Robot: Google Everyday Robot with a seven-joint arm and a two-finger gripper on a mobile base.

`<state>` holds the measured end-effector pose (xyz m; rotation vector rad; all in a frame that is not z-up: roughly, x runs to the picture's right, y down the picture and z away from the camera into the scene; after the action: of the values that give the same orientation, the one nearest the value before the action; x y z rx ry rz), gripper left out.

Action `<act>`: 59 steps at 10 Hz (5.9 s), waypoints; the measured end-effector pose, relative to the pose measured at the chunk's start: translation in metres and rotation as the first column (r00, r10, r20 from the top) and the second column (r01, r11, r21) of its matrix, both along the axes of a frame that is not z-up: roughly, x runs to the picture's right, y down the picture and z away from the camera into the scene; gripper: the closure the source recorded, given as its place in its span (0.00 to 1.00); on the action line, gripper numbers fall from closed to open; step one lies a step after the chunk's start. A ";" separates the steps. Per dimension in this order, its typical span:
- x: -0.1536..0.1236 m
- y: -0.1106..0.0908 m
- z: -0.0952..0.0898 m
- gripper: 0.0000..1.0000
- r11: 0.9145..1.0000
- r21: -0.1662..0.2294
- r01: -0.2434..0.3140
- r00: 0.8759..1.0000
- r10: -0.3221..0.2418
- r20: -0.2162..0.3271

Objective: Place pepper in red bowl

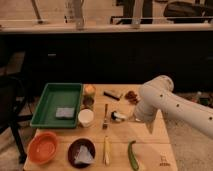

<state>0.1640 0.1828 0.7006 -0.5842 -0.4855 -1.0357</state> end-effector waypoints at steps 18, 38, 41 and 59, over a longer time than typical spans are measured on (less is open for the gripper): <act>-0.012 0.120 0.051 0.20 0.983 -0.018 0.185 0.982 -0.184 0.029; -0.034 0.140 0.054 1.00 0.963 -0.082 0.256 0.966 -0.251 0.068; -0.034 0.117 0.040 1.00 0.971 -0.043 0.233 0.972 -0.232 0.030; -0.159 0.031 0.023 1.00 0.975 0.091 0.202 0.962 -0.215 0.167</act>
<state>0.0049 0.2134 0.7232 -0.4870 -0.5468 -1.3085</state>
